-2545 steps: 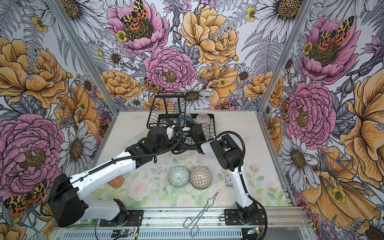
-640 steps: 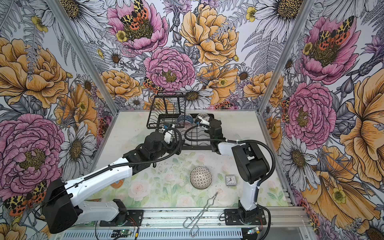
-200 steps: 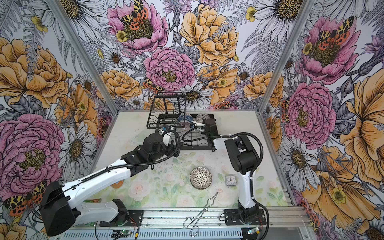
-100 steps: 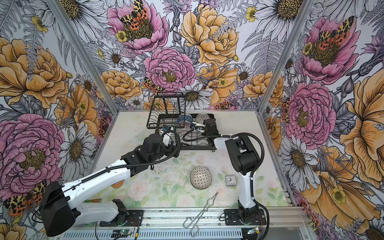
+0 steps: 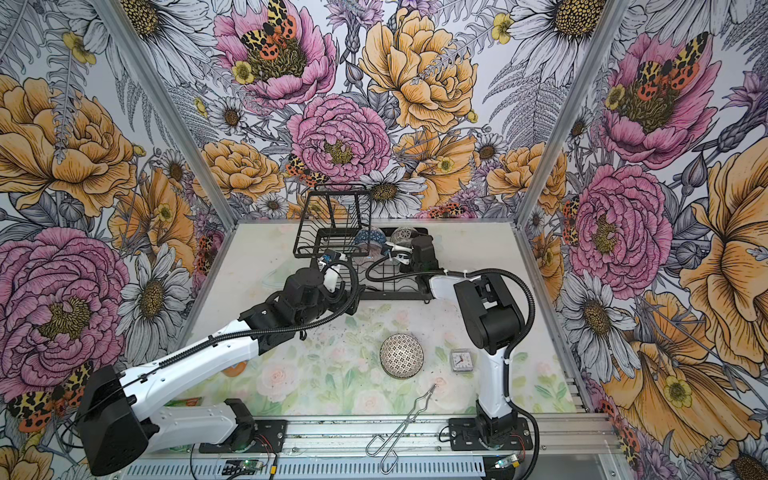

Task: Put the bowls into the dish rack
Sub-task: 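Lower the green bowl into the rack slots and open the right gripper, then withdraw the right gripper while the left gripper reaches to the brown-patterned bowl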

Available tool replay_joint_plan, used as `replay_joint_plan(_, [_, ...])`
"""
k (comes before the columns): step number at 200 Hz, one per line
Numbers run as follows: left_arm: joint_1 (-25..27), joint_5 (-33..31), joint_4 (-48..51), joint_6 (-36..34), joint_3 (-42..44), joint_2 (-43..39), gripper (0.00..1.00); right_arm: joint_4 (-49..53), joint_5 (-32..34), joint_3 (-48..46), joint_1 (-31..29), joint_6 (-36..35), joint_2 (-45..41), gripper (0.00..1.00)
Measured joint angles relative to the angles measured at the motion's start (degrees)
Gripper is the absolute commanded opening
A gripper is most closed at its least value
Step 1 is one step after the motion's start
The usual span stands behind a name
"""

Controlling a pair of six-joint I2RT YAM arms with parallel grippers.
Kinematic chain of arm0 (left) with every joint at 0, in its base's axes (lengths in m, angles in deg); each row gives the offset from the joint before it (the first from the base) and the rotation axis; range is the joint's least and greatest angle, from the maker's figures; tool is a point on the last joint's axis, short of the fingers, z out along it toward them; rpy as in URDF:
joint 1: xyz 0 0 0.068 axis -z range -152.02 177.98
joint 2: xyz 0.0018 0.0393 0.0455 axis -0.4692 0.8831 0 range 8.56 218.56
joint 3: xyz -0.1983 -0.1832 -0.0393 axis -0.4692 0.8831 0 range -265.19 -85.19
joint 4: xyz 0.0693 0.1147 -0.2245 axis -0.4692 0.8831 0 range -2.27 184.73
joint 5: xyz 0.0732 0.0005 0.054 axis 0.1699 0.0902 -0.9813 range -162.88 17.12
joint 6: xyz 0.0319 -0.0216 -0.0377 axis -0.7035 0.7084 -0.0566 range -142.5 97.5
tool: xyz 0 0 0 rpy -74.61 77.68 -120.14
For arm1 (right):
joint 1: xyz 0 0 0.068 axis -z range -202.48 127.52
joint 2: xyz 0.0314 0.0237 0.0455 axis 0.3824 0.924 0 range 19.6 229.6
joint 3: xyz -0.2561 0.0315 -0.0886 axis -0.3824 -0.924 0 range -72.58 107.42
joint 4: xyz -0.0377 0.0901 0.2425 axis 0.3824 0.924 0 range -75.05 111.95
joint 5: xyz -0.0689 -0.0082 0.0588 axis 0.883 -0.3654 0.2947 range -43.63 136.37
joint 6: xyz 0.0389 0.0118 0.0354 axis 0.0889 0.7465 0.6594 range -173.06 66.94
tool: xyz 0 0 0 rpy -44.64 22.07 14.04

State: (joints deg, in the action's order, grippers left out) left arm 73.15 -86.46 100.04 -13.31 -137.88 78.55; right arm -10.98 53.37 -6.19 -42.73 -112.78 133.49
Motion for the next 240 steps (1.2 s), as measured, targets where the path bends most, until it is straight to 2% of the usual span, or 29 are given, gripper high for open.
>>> replay_joint_plan(55, [-0.17, -0.02, 0.5, 0.0, 0.37, -0.81, 0.99, 0.68, 0.28, -2.82, -0.02, 6.67, -7.98, 0.99])
replay_joint_plan(84, [-0.48, -0.02, 0.87, 0.0, 0.57, -0.81, 0.99, 5.05, 0.42, -2.91, -0.02, 12.48, -12.46, 0.99])
replay_joint_plan(170, [-0.61, 1.68, 2.14, 0.04, 0.98, -0.81, 0.99, 22.93, 3.23, -3.41, -0.83, 39.12, -25.77, 1.0])
replay_joint_plan(208, [1.22, 2.73, 4.46, 1.22, 0.96, -0.79, 0.99, 31.28, -1.38, -3.39, 1.16, 49.55, -27.36, 0.99])
replay_joint_plan(240, [4.09, 3.02, 6.54, 2.8, 1.42, -0.81, 0.99, 36.59, -6.38, -3.21, 2.78, 55.23, -27.45, 0.99])
